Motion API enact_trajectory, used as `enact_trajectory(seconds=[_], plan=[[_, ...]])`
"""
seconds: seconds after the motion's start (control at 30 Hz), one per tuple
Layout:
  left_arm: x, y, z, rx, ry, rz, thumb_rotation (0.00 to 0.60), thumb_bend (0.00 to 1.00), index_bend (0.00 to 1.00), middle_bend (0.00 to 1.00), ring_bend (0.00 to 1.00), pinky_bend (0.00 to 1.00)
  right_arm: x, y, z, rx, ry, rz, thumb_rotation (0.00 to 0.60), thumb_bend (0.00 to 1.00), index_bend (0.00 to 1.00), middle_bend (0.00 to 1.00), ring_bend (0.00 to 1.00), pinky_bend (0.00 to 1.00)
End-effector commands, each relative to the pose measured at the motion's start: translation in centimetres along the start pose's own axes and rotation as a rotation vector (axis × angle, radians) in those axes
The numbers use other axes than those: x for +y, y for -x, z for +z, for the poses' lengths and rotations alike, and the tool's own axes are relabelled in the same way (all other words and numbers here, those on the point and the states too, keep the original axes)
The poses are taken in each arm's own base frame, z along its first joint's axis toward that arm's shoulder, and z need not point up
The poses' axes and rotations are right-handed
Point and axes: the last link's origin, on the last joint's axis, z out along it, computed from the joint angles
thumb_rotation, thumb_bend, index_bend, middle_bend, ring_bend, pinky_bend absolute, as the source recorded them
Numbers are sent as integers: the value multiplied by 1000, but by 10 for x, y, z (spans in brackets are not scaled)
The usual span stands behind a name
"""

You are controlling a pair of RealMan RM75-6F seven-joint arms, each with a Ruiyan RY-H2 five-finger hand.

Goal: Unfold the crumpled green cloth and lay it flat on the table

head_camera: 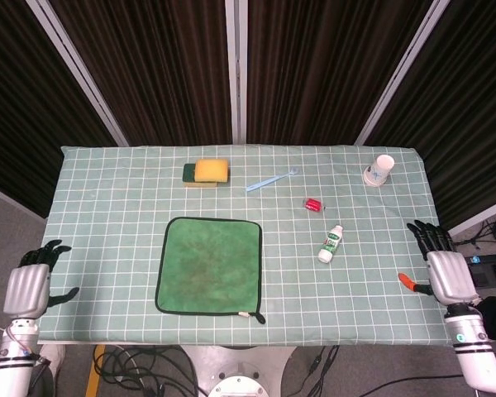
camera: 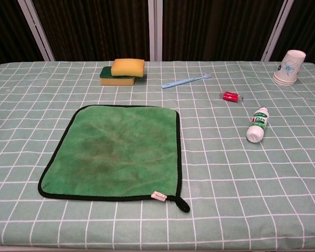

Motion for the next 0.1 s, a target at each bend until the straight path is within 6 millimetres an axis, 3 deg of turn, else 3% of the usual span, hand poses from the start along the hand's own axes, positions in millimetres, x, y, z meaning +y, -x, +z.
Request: enact_trajectory(seconds=[0.03, 0.1], plan=[[1, -6, -14, -1, 3, 14, 600, 95, 312, 269, 242, 216, 10, -6, -18, 18, 28, -10, 600, 88, 82, 50, 0, 0], [1, -9, -19, -2, 1, 12, 600, 95, 312, 269, 242, 216, 13, -9, -25, 26, 43, -16, 600, 88, 82, 50, 0, 0]])
